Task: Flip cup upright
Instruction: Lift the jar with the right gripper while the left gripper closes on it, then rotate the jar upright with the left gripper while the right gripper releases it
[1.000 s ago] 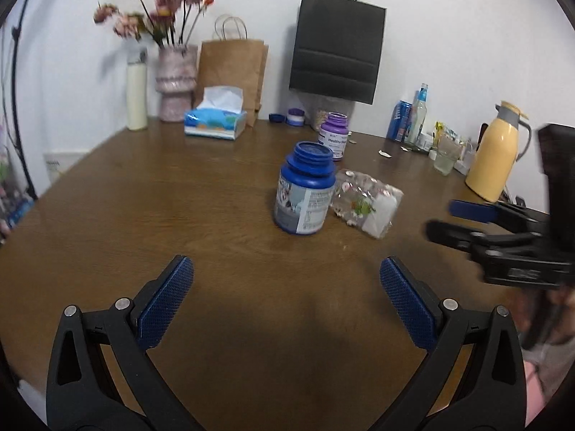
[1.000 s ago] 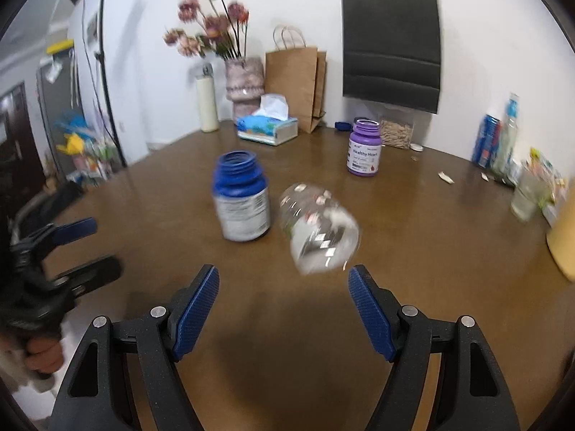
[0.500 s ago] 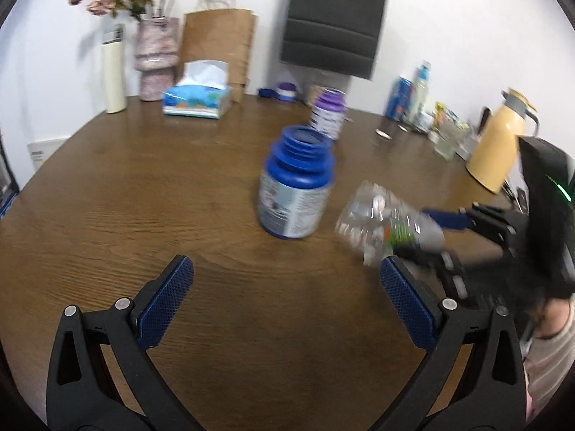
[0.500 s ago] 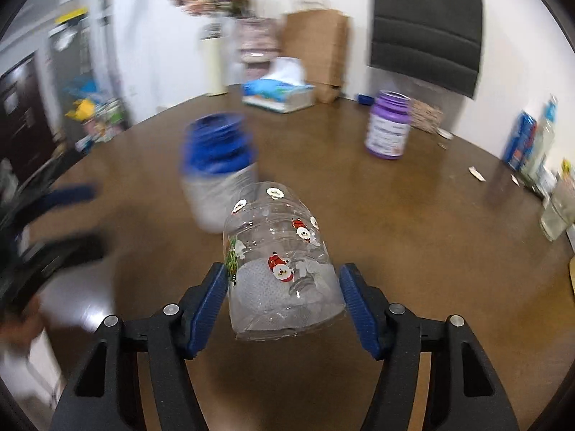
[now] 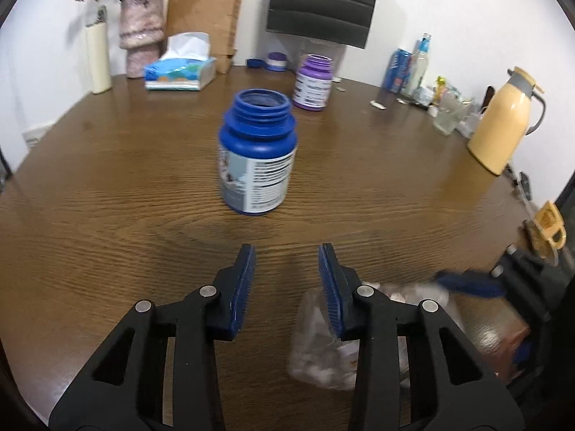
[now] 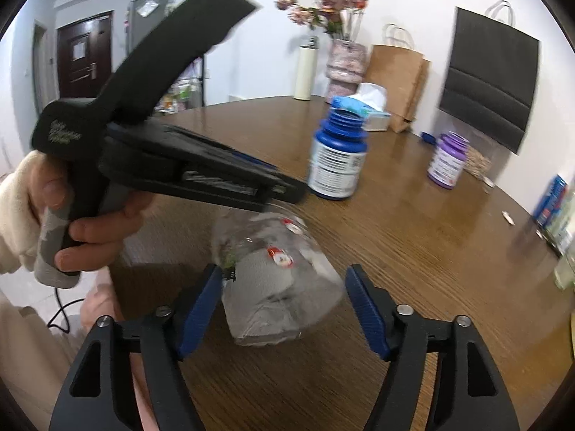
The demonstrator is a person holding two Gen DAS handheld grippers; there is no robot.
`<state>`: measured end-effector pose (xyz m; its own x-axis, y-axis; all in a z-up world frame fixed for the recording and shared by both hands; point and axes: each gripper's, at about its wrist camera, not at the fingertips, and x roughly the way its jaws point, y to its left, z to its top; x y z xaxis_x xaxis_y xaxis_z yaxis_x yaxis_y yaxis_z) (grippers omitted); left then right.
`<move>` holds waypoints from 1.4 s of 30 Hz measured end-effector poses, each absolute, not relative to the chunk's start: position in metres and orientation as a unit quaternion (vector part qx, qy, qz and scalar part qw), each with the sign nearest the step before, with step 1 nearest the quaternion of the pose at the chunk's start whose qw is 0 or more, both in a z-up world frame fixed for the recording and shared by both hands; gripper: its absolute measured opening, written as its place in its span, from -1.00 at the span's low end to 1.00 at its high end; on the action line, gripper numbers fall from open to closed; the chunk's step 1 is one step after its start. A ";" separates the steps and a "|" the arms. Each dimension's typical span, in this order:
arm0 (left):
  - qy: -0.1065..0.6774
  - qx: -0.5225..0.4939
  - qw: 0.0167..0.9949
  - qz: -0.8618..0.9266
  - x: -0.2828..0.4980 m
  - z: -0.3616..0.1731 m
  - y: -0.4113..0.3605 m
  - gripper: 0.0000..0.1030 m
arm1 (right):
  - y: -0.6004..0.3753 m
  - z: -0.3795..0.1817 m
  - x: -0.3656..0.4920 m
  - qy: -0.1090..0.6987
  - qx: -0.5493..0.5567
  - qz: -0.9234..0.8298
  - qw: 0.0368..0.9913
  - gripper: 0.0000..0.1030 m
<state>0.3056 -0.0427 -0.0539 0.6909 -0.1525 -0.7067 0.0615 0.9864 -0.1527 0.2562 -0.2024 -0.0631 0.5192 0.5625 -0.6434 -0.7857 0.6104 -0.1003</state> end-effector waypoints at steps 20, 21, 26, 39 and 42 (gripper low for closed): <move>0.457 0.038 0.882 -0.107 0.302 -0.047 -0.120 0.17 | -0.293 -0.057 0.280 0.324 0.006 0.238 0.916 0.51; 0.459 0.052 0.880 -0.105 0.304 -0.051 -0.127 0.13 | -0.298 -0.058 0.279 0.325 0.014 0.235 0.916 0.51; 0.453 0.075 0.881 -0.117 0.303 -0.062 -0.142 0.12 | -0.320 -0.062 0.269 0.327 0.034 0.224 0.918 0.51; 0.275 0.052 0.947 -0.157 0.308 0.016 -0.139 0.12 | -0.348 0.005 0.315 0.276 0.142 0.330 0.891 0.58; 0.250 0.060 0.952 -0.166 0.323 0.031 -0.141 0.12 | -0.345 0.032 0.340 0.264 0.177 0.398 0.861 0.58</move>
<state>0.3227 -0.1410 0.0311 0.8203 -0.2851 -0.4957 0.3454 0.9379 0.0322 0.3401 -0.3448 0.0316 0.5440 0.7783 -0.3136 -0.5911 0.6207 0.5151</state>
